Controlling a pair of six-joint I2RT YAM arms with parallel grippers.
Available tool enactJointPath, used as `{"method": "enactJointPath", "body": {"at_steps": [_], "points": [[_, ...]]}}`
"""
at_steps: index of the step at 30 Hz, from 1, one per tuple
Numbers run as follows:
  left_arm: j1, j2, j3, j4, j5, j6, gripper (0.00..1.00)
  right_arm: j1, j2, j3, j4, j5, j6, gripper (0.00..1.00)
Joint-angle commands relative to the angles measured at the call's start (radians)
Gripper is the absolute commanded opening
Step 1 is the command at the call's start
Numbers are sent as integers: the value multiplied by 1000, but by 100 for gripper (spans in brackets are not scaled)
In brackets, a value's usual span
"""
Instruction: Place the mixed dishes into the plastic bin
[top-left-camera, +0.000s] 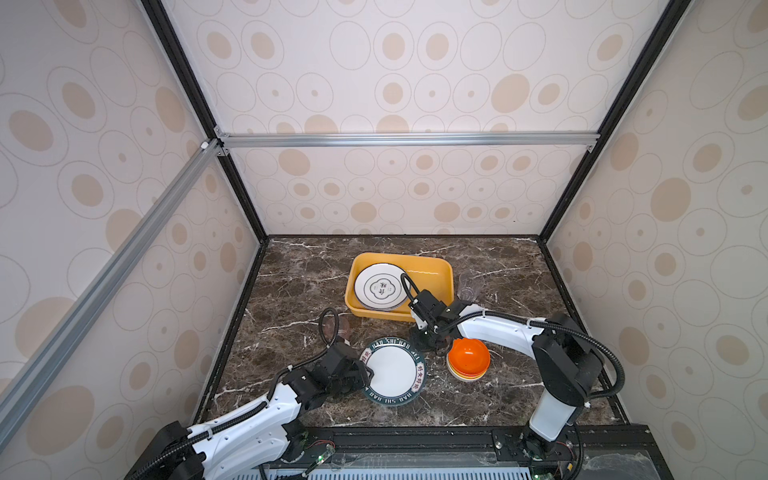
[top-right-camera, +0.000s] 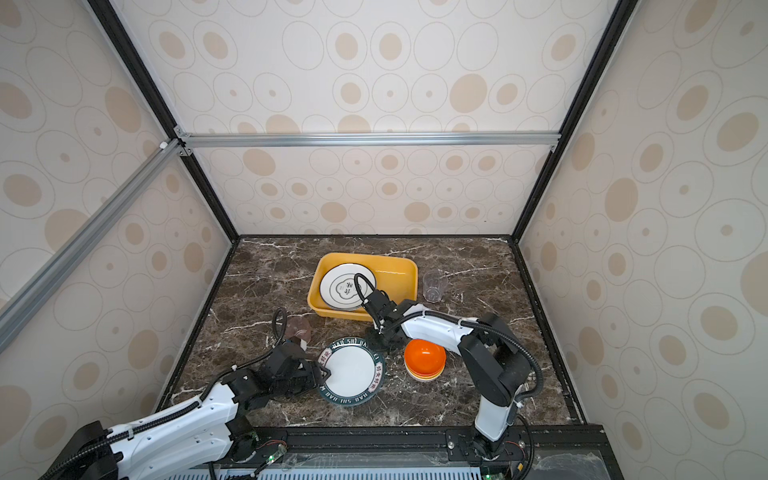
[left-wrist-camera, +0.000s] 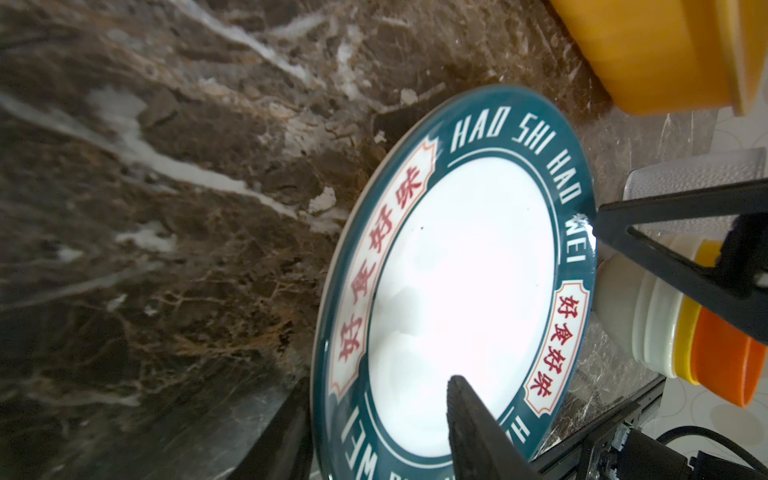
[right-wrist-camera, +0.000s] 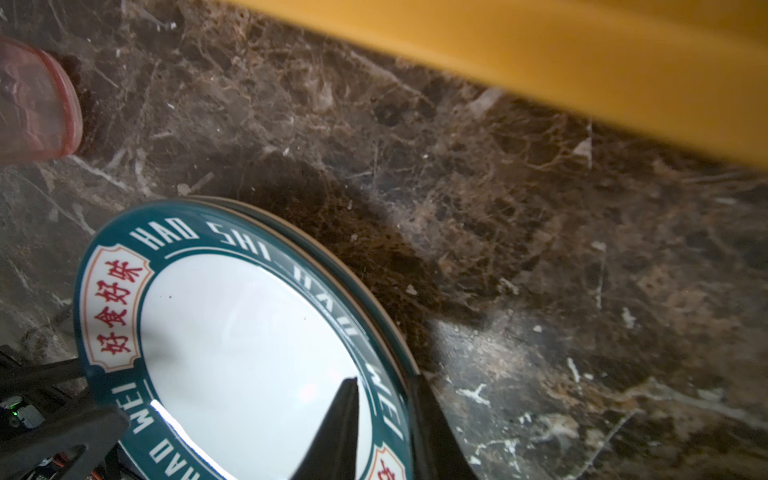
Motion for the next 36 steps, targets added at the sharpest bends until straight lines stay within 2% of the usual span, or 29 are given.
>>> {"method": "enactJointPath", "body": {"at_steps": [1, 16, 27, 32, 36], "points": [[-9, 5, 0, 8, -5, -10, 50, 7, 18, -9, 4, -18, -1, 22], [-9, -11, -2, -13, -9, -15, 49, 7, 52, -24, 29, -36, 7, 20], [-10, -85, -23, -75, -26, -39, 50, 7, 59, -33, 46, -49, 12, 13], [-8, -108, -31, -95, -29, -47, 50, 10, 64, -35, 49, -51, 12, 12], [-8, -118, -34, -102, -31, -49, 47, 9, 66, -37, 52, -54, 14, 12]]}}
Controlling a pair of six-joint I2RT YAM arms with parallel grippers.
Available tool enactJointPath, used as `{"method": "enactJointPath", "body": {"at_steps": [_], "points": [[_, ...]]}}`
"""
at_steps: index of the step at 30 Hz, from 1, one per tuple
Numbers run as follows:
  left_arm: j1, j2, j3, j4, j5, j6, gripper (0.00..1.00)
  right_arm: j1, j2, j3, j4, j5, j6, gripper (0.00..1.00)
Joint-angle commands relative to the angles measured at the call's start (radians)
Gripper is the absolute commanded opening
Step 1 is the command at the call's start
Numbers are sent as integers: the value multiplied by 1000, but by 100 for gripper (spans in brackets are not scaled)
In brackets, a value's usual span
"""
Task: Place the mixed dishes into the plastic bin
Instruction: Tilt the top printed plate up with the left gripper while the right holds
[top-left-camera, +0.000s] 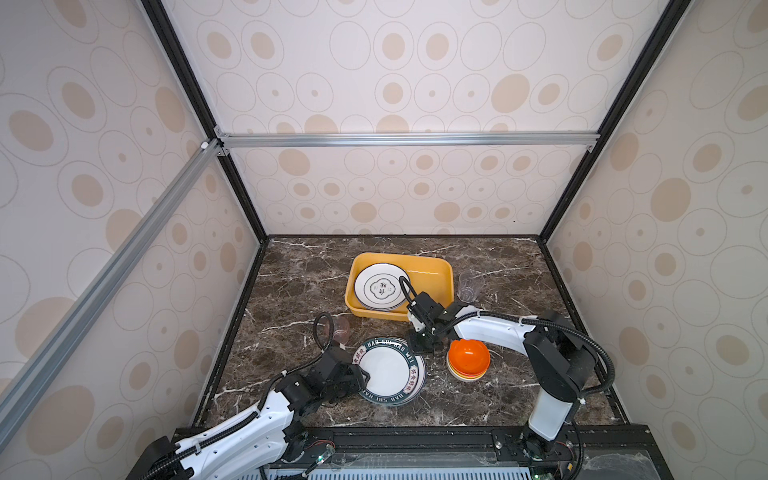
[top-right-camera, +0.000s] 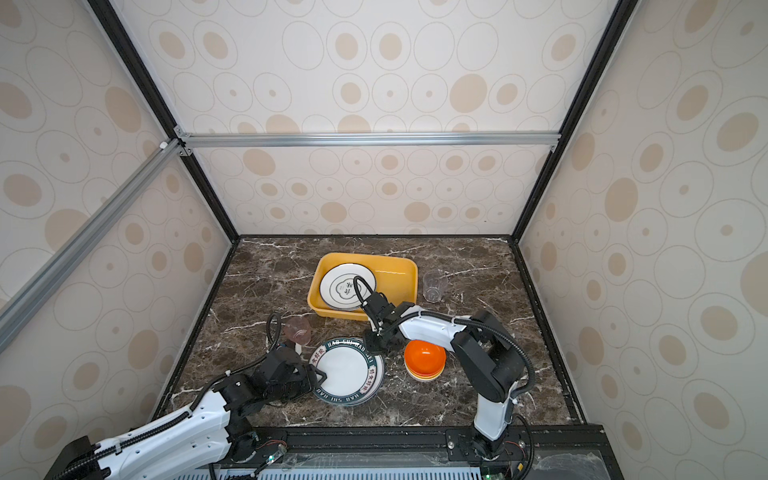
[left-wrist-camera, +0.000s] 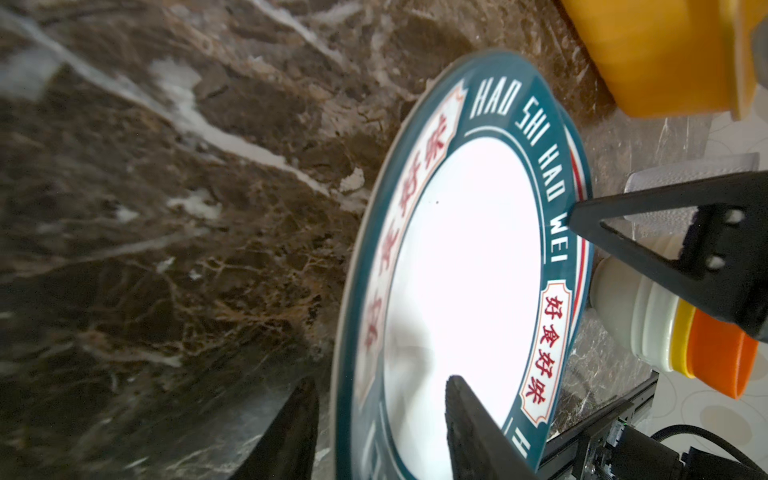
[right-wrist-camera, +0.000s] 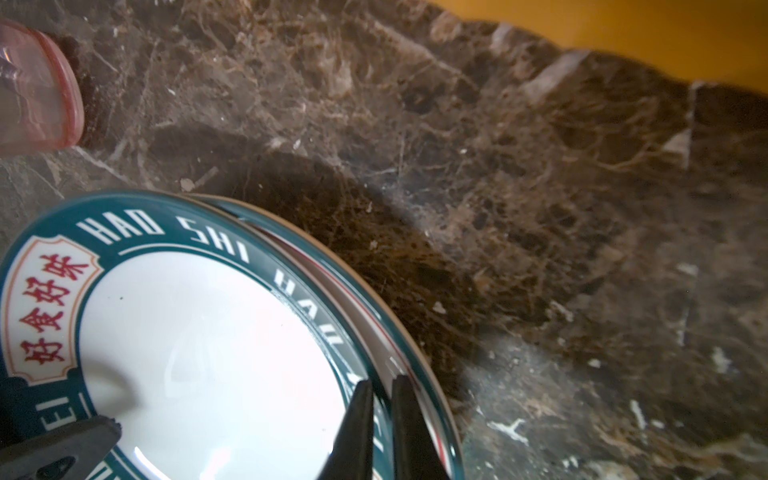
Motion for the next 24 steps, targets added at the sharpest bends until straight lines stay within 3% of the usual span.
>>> {"method": "enactJointPath", "body": {"at_steps": [1, 24], "points": [[-9, -13, 1, -34, -25, -18, 45, 10, 24, -20, -10, 7, 11, 12], [-9, -36, 51, -96, -42, -9, 12, 18, 18, -18, -6, 8, 16, 15]]}}
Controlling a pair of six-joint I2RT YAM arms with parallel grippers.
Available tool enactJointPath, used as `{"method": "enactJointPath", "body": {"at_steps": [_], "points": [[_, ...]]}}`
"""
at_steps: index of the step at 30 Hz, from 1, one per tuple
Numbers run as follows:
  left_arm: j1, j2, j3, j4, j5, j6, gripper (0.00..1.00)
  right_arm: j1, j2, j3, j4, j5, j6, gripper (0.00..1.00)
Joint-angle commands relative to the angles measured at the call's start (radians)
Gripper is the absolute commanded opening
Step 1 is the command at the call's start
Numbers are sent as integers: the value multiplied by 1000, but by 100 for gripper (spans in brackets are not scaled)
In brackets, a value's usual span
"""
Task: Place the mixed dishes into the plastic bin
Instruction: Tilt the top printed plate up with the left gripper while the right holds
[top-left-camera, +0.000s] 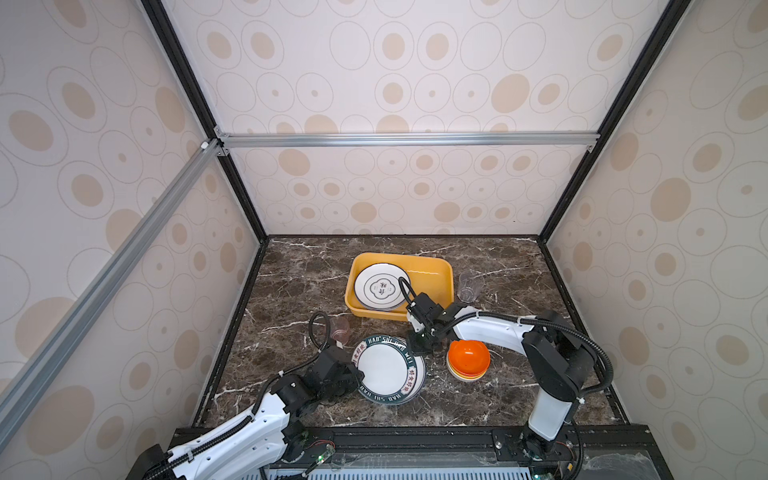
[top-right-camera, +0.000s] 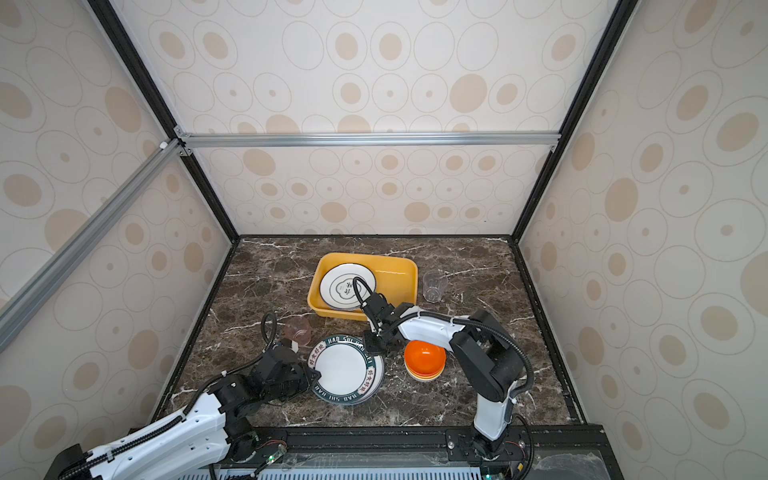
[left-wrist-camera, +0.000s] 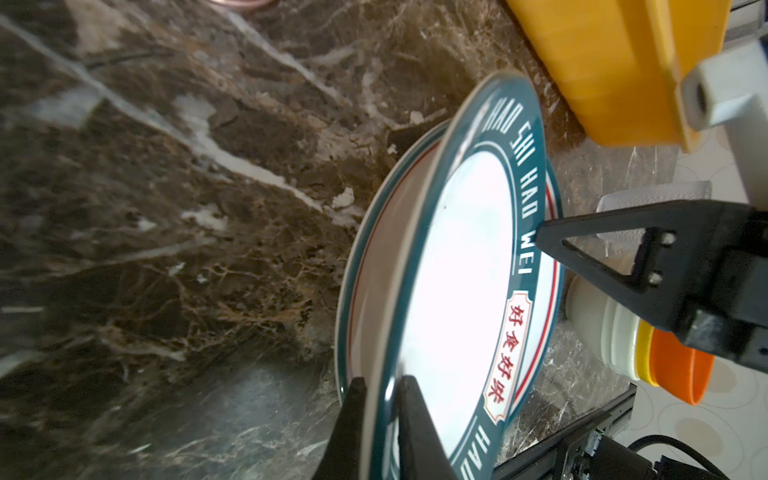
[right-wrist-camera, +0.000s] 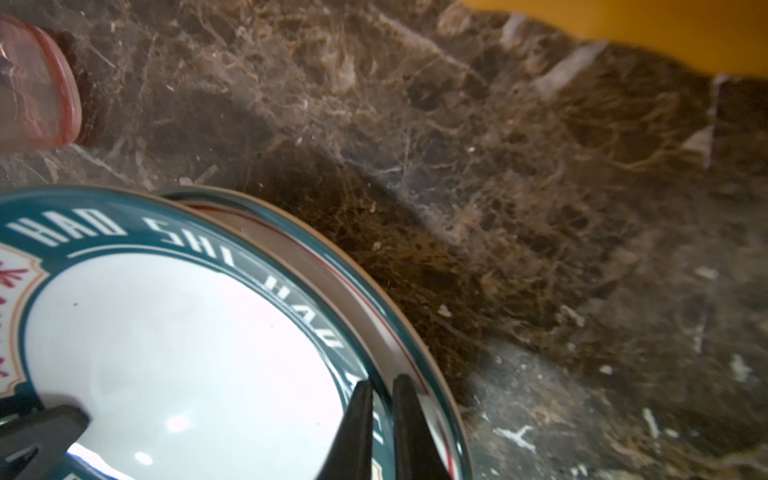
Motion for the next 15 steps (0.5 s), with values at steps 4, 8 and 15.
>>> {"method": "enactJointPath", "body": {"at_steps": [4, 8, 15], "points": [[-9, -11, 36, -75, -19, 6, 7, 14, -17, -9, -26, 14, 11, 20], [-9, -30, 61, -87, -21, 2, 4, 12, -73, 6, -50, 40, 5, 26], [-8, -35, 125, -103, -28, 15, 0, -1, -171, 17, -94, 75, -2, 31]]}}
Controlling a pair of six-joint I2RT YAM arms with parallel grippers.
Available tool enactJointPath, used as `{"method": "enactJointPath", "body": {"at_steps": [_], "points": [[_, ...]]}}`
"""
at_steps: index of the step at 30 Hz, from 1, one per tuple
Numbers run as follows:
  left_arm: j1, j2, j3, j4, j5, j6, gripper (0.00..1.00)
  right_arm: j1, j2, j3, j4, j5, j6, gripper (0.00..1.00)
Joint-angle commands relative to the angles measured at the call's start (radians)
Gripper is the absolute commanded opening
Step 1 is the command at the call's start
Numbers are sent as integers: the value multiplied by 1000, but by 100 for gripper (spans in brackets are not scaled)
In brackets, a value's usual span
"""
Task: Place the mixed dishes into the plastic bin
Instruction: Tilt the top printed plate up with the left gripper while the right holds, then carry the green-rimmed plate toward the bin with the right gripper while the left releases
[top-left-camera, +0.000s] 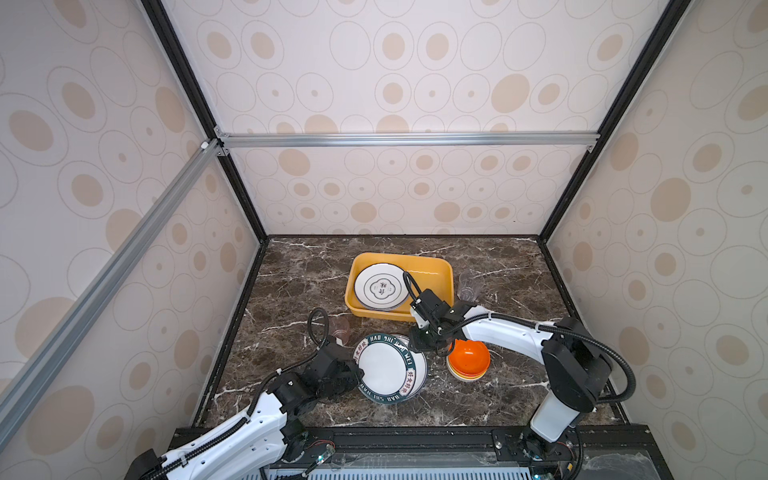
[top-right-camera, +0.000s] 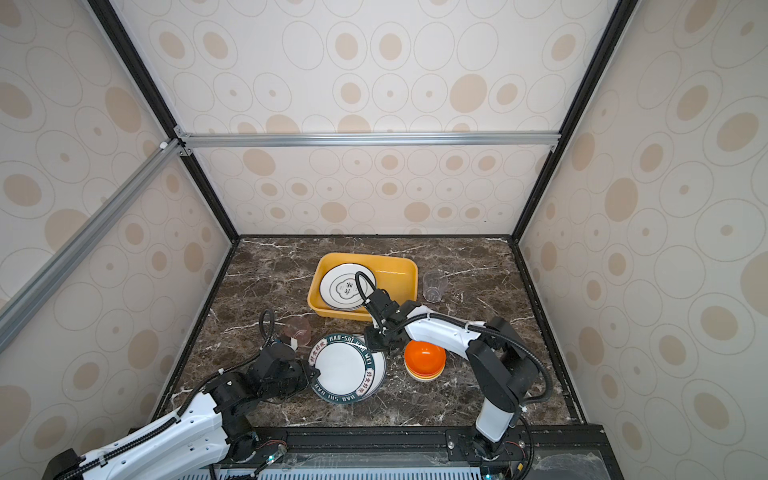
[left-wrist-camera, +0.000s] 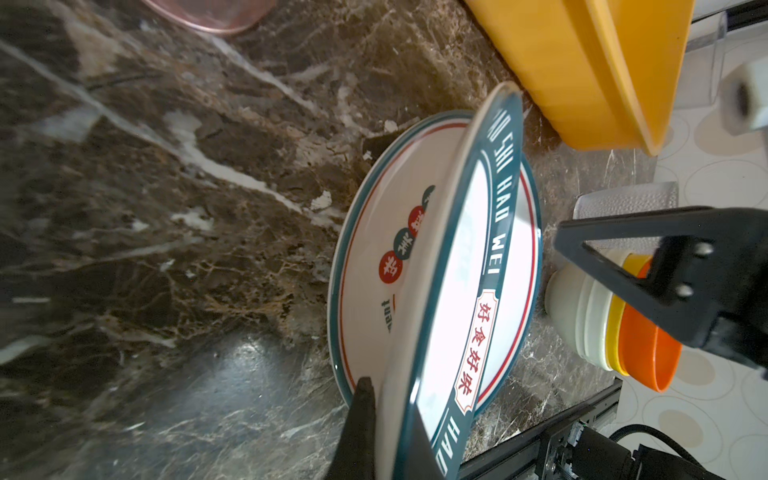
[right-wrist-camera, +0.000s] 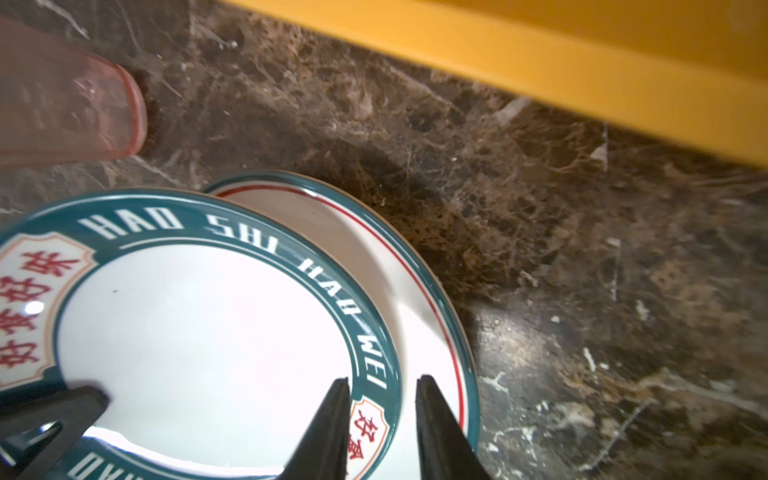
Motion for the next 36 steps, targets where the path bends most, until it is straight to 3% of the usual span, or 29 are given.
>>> {"method": "enactJointPath", "body": {"at_steps": [1, 17, 26, 36], "points": [[-7, -9, 77, -32, -23, 19, 0, -5, -63, 14, -44, 31, -2, 31], [-6, 52, 301, -48, -48, 78, 0, -139, -315, -93, -17, -41, 35, 37], [24, 172, 383, 113, -41, 108, 0, -251, -397, -163, 68, -141, 86, 45], [91, 264, 385, 340, 88, 72, 0, -314, -427, -244, 235, -199, 162, 46]]}}
